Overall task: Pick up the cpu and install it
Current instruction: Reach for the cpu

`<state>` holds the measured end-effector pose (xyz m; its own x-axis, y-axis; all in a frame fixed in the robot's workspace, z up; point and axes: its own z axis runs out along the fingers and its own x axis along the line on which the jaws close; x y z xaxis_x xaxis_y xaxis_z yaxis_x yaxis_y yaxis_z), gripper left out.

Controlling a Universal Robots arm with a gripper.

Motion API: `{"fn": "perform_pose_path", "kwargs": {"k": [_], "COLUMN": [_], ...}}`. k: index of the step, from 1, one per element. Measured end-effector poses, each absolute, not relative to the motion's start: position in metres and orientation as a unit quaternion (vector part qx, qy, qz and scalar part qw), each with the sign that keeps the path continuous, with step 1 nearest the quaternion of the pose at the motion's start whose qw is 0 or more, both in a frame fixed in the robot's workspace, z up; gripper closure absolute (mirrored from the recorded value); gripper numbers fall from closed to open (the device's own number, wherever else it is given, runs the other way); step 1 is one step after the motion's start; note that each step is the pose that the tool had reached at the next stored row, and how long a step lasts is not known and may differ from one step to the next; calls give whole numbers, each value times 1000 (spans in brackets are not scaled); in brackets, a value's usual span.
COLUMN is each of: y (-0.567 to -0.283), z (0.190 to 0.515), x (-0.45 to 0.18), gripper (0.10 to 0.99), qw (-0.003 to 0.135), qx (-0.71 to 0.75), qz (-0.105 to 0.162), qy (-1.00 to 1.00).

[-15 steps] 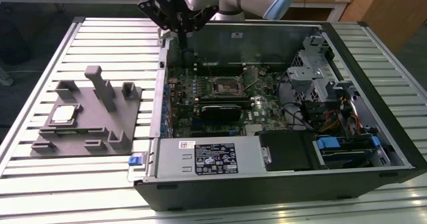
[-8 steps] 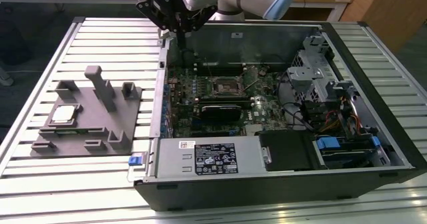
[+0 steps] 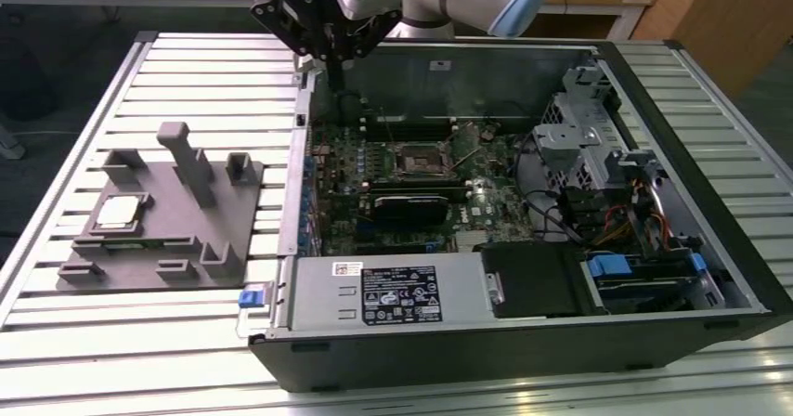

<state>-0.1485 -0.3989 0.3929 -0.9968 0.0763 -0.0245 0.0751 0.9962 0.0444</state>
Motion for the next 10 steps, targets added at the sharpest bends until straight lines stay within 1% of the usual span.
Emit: {"fn": "perform_pose_path", "kwargs": {"k": [10], "y": [-399], "z": [393], "x": [-155], "gripper": [980], "qw": [13], "qx": [38], "qz": [22], "qy": [999]}}
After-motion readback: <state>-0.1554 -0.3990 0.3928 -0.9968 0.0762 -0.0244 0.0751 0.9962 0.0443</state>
